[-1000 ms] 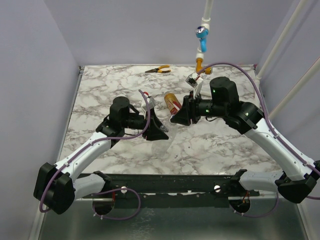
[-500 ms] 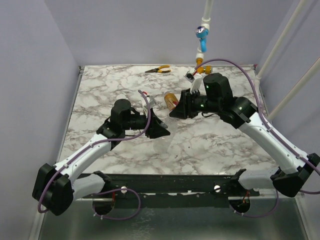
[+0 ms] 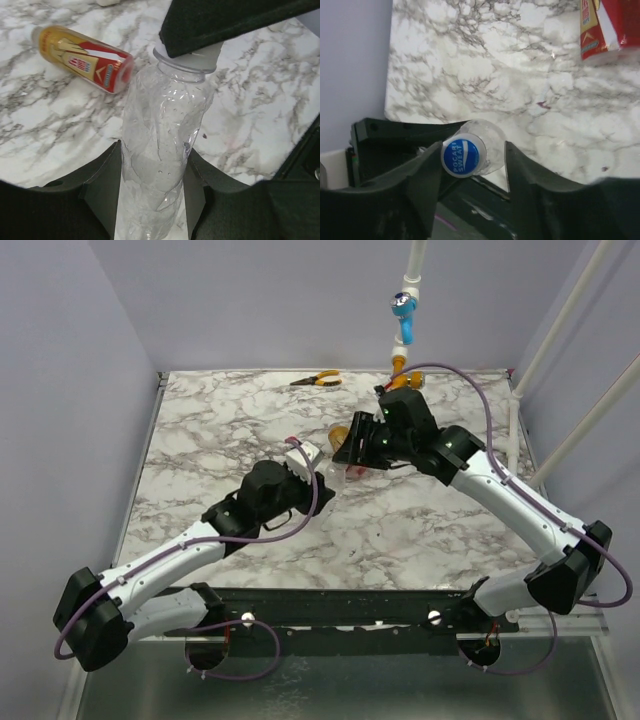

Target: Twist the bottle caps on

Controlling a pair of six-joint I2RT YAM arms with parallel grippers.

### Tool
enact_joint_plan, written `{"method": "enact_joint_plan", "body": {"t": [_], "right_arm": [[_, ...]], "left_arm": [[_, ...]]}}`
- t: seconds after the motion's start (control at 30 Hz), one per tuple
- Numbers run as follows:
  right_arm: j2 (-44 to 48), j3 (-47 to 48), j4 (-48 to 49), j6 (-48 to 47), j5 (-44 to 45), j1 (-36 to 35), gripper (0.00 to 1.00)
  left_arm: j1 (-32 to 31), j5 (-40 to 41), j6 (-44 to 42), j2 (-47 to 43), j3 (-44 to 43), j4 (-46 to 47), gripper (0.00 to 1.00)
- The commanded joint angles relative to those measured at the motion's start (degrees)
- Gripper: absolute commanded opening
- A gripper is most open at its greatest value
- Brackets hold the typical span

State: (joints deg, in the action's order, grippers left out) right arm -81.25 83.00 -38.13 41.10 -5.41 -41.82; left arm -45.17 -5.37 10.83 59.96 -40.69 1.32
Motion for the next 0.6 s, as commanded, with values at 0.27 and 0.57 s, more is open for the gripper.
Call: {"method": "enact_joint_plan", "body": {"t": [0.27, 0.57], "right_arm": [[11.16, -0.42, -5.58, 2.47, 19.74, 0.96, 1.00], [20.06, -14.62, -1.22, 6.26, 16.35, 0.97, 1.00]], "left_arm": [[20.33, -0.94, 21.24, 14.21, -7.23, -5.38, 0.20], [23.29, -5.92, 31.23, 40.92, -22.95, -10.34, 0.43]]}}
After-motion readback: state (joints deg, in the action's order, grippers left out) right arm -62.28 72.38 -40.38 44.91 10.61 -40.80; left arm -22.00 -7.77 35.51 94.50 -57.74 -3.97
